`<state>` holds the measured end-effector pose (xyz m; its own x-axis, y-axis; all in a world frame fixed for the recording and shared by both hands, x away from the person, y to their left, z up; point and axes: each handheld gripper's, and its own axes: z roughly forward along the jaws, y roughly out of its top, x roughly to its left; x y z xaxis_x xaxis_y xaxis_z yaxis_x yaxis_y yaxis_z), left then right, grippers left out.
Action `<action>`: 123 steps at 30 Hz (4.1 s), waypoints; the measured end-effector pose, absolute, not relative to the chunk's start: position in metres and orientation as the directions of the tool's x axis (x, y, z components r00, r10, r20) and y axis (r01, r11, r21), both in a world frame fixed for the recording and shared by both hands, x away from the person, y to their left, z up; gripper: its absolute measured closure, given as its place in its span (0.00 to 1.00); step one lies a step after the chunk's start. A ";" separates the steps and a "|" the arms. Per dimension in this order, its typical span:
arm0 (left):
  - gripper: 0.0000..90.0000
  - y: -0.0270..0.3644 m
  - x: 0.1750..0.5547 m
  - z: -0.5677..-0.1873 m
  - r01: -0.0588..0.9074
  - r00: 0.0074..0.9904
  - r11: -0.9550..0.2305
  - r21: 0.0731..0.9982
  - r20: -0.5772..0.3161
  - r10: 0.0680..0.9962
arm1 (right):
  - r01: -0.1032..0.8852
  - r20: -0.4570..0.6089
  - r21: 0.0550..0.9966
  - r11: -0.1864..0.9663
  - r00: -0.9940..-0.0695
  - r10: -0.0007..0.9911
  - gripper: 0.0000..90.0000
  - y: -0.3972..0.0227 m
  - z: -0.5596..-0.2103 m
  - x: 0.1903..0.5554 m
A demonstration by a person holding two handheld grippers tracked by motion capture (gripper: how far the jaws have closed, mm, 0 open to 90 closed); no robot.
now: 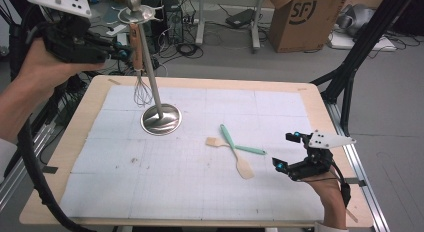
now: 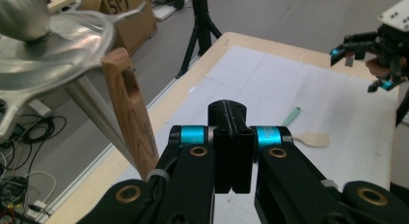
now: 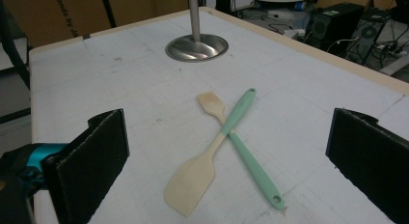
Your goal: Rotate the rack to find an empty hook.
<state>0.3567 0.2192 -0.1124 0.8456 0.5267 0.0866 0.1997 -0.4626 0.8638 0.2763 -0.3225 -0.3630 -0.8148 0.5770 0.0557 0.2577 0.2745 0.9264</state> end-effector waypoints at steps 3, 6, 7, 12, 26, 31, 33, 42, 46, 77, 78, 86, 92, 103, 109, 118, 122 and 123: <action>1.00 0.216 0.361 -0.107 0.212 0.834 -0.455 0.865 0.082 0.545 | 0.256 0.055 0.927 0.273 -0.815 0.577 0.00 -0.322 -0.363 0.277; 1.00 0.213 0.365 -0.105 0.230 0.822 -0.456 0.860 0.080 0.564 | 0.253 0.052 0.927 0.275 -0.816 0.576 0.00 -0.322 -0.363 0.277; 1.00 0.211 0.366 -0.104 0.233 0.814 -0.454 0.860 0.083 0.575 | 0.257 0.054 0.926 0.276 -0.815 0.576 0.00 -0.322 -0.363 0.277; 1.00 0.207 0.372 -0.100 0.277 0.779 -0.436 0.856 0.065 0.624 | 0.252 0.050 0.927 0.277 -0.817 0.575 0.00 -0.322 -0.363 0.278; 1.00 0.203 0.391 -0.092 0.325 0.798 -0.467 0.822 0.026 0.602 | 0.250 0.047 0.928 0.275 -0.813 0.580 0.00 -0.322 -0.364 0.279; 1.00 0.203 0.395 -0.090 0.355 0.786 -0.478 0.804 0.020 0.617 | 0.256 0.050 0.927 0.274 -0.809 0.586 0.00 -0.322 -0.364 0.279; 1.00 0.203 0.396 -0.090 0.357 0.781 -0.474 0.805 0.021 0.624 | 0.254 0.047 0.927 0.276 -0.808 0.587 0.00 -0.322 -0.364 0.279; 1.00 0.209 0.402 -0.092 0.367 0.793 -0.474 0.800 -0.003 0.609 | 0.257 0.046 0.925 0.280 -0.808 0.588 0.00 -0.320 -0.366 0.280; 1.00 0.214 0.402 -0.092 0.375 0.785 -0.470 0.799 -0.004 0.619 | 0.258 0.048 0.925 0.279 -0.808 0.588 0.00 -0.320 -0.365 0.280; 1.00 0.248 0.401 -0.091 0.374 0.760 -0.475 0.796 0.031 0.650 | 0.260 0.048 0.924 0.280 -0.805 0.591 0.00 -0.319 -0.365 0.279; 1.00 0.249 0.403 -0.092 0.375 0.759 -0.475 0.796 0.030 0.650 | 0.260 0.048 0.924 0.280 -0.806 0.591 0.00 -0.319 -0.365 0.279; 1.00 0.261 0.416 -0.089 0.381 0.747 -0.499 0.778 0.059 0.662 | 0.262 0.050 0.926 0.272 -0.800 0.598 0.00 -0.321 -0.365 0.279; 1.00 0.262 0.417 -0.089 0.386 0.735 -0.499 0.776 0.068 0.675 | 0.261 0.048 0.926 0.273 -0.799 0.600 0.00 -0.322 -0.365 0.279; 1.00 0.240 0.384 -0.085 0.357 0.770 -0.499 0.790 0.053 0.636 | 0.258 0.046 0.926 0.274 -0.799 0.600 0.00 -0.321 -0.365 0.280; 1.00 0.219 0.373 -0.084 0.349 0.785 -0.501 0.792 0.046 0.618 | 0.258 0.043 0.926 0.277 -0.799 0.600 0.00 -0.320 -0.364 0.281; 1.00 0.198 0.380 -0.081 0.351 0.790 -0.508 0.787 0.043 0.612 | 0.252 0.042 0.929 0.270 -0.799 0.600 0.00 -0.320 -0.363 0.282; 1.00 0.194 0.387 -0.078 0.362 0.781 -0.501 0.786 0.038 0.623 | 0.252 0.044 0.930 0.268 -0.799 0.600 0.00 -0.320 -0.364 0.282; 1.00 0.194 0.389 -0.078 0.366 0.778 -0.502 0.784 0.039 0.627 | 0.256 0.049 0.929 0.266 -0.799 0.599 0.00 -0.320 -0.364 0.282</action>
<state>0.3890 0.1939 -0.0777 0.7777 0.6275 0.0387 0.3658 -0.5017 0.7839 0.2816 -0.3200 -0.3637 -0.7993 0.5989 0.0487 0.2561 0.2662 0.9293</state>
